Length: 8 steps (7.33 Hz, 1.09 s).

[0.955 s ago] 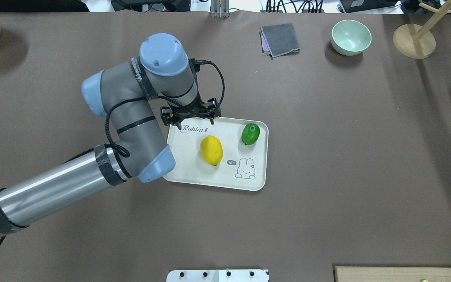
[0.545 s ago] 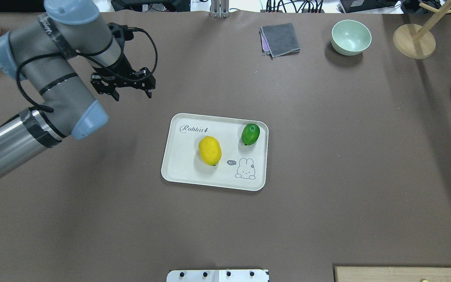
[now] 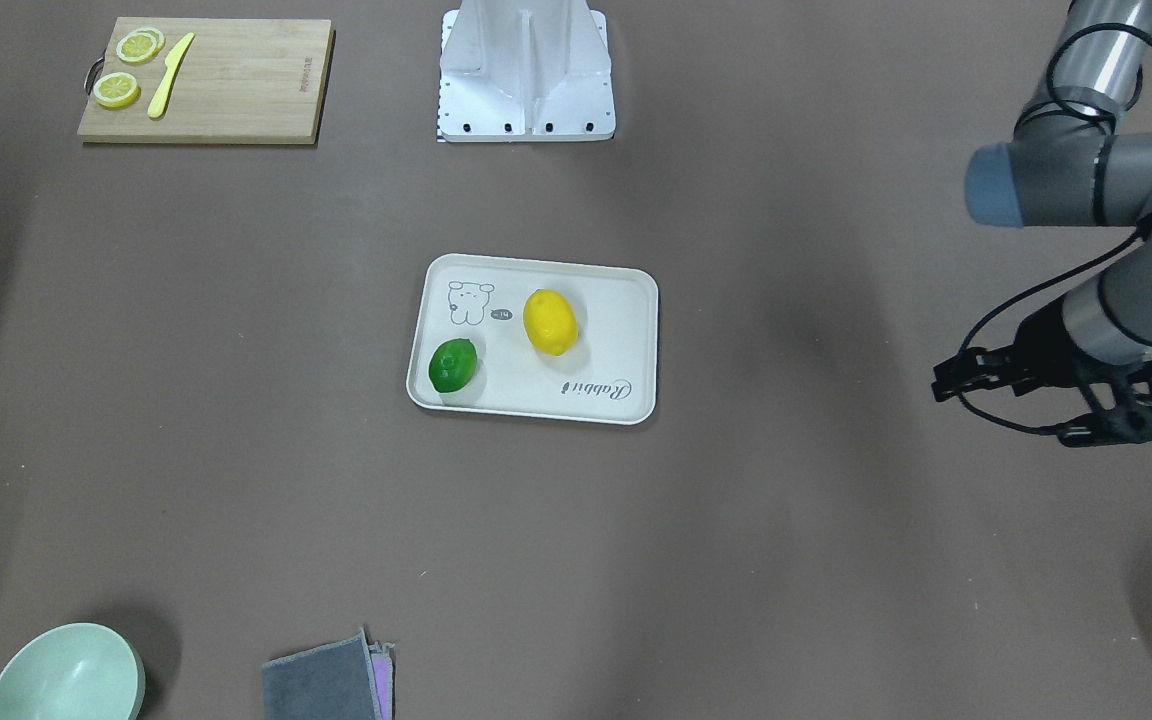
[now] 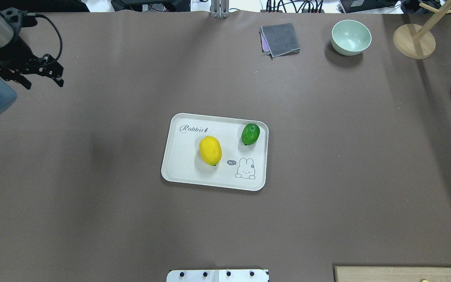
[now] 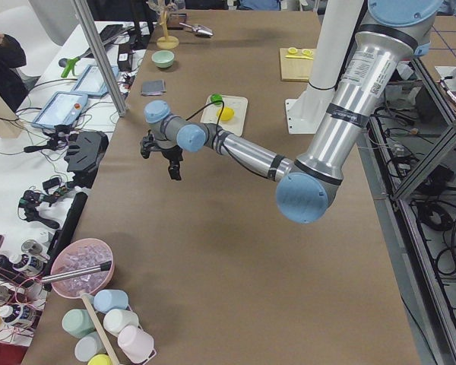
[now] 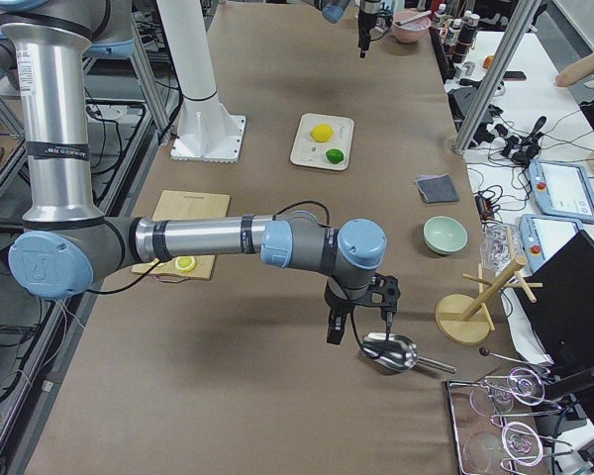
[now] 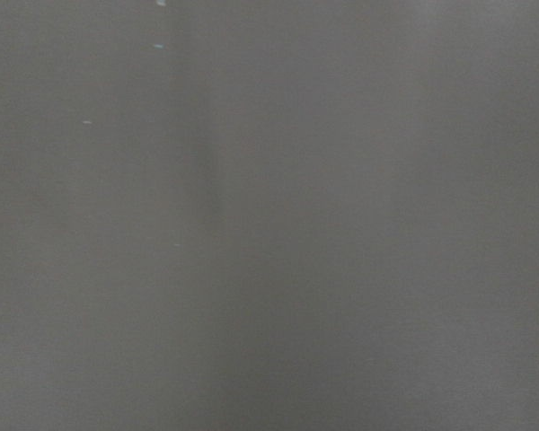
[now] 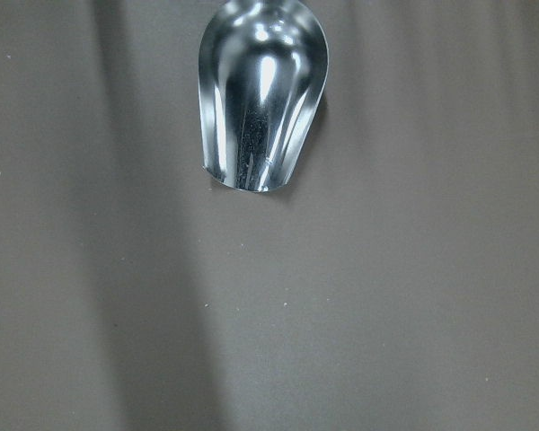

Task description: Place all lemons on tray

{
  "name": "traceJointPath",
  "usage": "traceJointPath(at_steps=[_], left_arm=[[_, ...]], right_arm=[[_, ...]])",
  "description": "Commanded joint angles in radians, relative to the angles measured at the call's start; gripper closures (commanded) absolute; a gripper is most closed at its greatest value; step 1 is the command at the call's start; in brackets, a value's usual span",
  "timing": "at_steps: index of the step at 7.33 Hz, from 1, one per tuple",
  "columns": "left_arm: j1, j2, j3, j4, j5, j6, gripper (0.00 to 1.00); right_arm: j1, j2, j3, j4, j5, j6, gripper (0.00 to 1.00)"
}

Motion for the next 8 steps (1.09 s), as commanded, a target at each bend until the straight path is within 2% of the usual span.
traceJointPath(at_steps=[1, 4, 7, 8], left_arm=[[-0.071, 0.184, -0.085, -0.012, -0.019, 0.145, 0.02], [-0.142, 0.396, -0.233, -0.009, -0.037, 0.239, 0.02], [-0.172, 0.467, -0.36, 0.034, -0.037, 0.255, 0.02], [-0.177, 0.48, -0.35, 0.036, -0.037, 0.299, 0.02]], right_arm=[[0.0, 0.008, 0.004, 0.001, 0.007, 0.002, 0.0], [-0.001, 0.001, -0.003, 0.003, 0.004, 0.002, 0.0], [-0.001, 0.001, -0.005, 0.004, 0.006, 0.006, 0.0], [-0.001, 0.005, -0.008, 0.003, 0.007, 0.003, 0.0]])
